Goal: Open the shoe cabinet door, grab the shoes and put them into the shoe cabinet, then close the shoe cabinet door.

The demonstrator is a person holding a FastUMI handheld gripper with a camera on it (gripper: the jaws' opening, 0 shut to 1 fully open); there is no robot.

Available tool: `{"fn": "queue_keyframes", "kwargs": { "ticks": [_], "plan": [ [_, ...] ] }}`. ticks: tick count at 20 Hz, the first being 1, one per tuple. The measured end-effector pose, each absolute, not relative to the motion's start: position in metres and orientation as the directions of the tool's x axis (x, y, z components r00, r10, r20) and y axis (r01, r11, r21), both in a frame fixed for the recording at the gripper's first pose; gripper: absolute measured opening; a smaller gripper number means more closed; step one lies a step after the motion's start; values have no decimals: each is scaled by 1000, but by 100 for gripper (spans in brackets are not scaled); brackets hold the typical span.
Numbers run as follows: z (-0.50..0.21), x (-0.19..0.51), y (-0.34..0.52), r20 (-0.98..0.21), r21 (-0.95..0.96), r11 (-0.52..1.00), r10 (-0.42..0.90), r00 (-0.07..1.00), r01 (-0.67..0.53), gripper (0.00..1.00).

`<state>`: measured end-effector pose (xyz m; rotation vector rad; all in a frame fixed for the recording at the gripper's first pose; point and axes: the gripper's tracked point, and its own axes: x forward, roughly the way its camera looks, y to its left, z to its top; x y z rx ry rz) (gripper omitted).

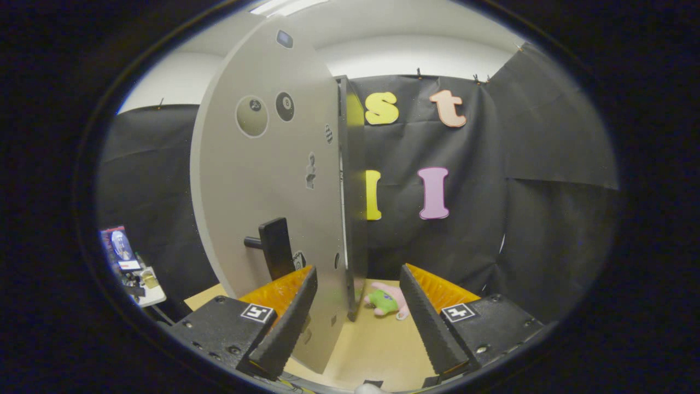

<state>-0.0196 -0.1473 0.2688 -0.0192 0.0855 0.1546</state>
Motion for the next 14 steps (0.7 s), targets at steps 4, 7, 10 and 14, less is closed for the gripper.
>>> {"fn": "queue_keyframes", "kwargs": {
  "ticks": [4,7,10,14],
  "plan": [
    [271,-23,-135,-79,-21,987,158,984,-160,93],
    [269,-25,-114,-83,-14,982,189,979,-190,93],
    [268,-23,-86,-91,-21,973,228,969,-230,93],
    [270,-10,-47,-78,-26,969,242,967,-244,93]
  ]
}}
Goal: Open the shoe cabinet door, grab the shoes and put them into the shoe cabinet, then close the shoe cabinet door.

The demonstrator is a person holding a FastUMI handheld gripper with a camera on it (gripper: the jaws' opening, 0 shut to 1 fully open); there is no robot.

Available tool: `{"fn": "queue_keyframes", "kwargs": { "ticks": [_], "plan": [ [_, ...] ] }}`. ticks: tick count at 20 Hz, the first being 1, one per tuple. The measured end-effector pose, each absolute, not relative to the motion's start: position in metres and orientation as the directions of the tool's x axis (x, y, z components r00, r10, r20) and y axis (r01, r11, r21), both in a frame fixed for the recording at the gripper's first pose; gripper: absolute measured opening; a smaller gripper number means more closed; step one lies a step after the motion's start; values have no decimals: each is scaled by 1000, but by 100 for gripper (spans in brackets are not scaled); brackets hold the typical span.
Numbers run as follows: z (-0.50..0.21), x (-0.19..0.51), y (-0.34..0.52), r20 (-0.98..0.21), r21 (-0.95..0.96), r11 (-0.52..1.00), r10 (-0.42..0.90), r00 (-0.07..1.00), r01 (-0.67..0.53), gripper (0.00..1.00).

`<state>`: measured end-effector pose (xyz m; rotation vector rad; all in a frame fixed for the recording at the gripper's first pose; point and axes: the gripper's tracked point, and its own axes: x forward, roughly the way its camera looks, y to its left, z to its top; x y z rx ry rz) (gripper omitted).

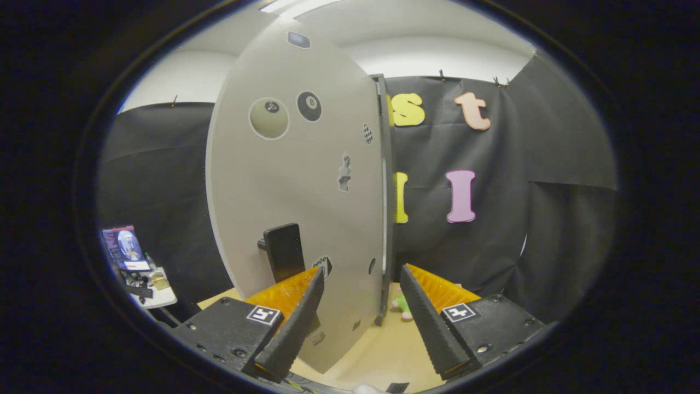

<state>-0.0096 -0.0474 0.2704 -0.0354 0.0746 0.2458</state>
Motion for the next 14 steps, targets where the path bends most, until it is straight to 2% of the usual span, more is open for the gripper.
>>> {"fn": "queue_keyframes", "kwargs": {
  "ticks": [10,14],
  "plan": [
    [253,29,70,-115,-5,926,376,920,-379,96],
    [251,29,77,-121,-32,933,352,928,-358,98]
  ]
}}
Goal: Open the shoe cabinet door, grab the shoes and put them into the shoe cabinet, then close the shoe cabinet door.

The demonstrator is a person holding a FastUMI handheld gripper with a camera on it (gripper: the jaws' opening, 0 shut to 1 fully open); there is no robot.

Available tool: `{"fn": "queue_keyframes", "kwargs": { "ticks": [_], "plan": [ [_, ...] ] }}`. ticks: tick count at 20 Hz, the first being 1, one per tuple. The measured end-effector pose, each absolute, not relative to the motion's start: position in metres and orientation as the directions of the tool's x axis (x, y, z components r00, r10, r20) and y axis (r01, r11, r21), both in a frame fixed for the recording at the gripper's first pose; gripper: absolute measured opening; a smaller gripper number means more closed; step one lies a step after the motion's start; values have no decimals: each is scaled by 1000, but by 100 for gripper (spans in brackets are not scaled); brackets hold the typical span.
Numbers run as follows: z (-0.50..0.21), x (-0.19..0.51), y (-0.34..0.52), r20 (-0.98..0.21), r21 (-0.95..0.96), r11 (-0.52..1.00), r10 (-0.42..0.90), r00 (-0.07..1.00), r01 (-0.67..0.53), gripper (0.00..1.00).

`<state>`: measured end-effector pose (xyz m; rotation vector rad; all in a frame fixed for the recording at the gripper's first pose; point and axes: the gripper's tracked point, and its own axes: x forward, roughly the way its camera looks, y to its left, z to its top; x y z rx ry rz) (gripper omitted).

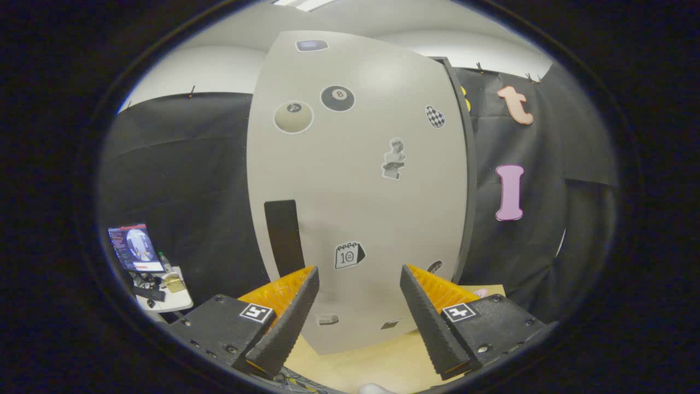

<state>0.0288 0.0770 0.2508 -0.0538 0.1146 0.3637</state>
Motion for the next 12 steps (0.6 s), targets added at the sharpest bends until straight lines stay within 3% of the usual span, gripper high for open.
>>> {"fn": "queue_keyframes", "kwargs": {
  "ticks": [12],
  "plan": [
    [295,-3,59,-86,-15,978,206,975,-208,98]
  ]
}}
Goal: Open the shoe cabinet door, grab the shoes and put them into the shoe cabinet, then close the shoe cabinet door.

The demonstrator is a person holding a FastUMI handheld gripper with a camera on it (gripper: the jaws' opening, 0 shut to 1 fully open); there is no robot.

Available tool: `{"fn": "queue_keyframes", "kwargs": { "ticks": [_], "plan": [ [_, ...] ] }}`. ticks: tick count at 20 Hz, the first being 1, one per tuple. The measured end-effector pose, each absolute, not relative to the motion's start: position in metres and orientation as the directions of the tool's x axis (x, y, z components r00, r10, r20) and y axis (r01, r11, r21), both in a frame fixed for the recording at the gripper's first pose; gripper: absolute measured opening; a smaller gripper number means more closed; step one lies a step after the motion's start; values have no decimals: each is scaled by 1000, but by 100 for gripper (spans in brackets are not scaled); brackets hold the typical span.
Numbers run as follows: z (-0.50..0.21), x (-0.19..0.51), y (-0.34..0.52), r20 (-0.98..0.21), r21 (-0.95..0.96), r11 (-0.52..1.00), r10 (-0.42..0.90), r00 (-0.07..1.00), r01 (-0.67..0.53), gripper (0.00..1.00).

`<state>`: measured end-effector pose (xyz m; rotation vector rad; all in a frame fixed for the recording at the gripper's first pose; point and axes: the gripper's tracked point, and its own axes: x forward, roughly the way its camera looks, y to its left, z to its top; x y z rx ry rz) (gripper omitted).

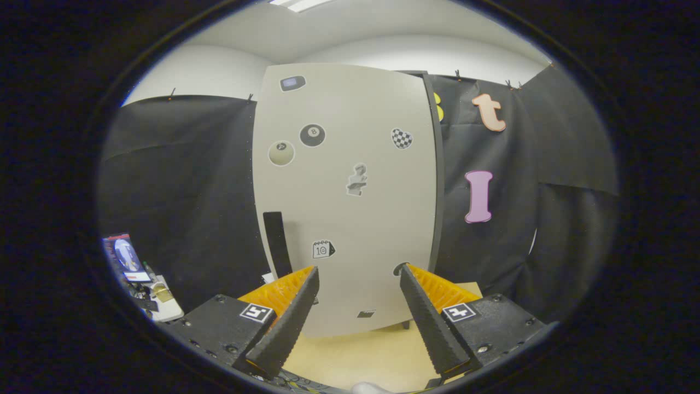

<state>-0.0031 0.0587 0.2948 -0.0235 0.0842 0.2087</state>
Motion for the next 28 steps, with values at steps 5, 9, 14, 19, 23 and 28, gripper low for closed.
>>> {"fn": "queue_keyframes", "kwargs": {
  "ticks": [5,9,14,19,23,28],
  "plan": [
    [310,-25,51,-74,2,988,153,985,-154,98],
    [323,-45,37,-59,6,997,76,995,-76,98],
    [335,-57,40,-36,8,998,57,998,-57,98],
    [341,-65,46,-17,5,999,54,998,-54,98],
    [342,-68,51,-15,4,998,57,998,-57,98],
    [339,-66,51,-18,9,999,52,998,-52,98]
  ]
}}
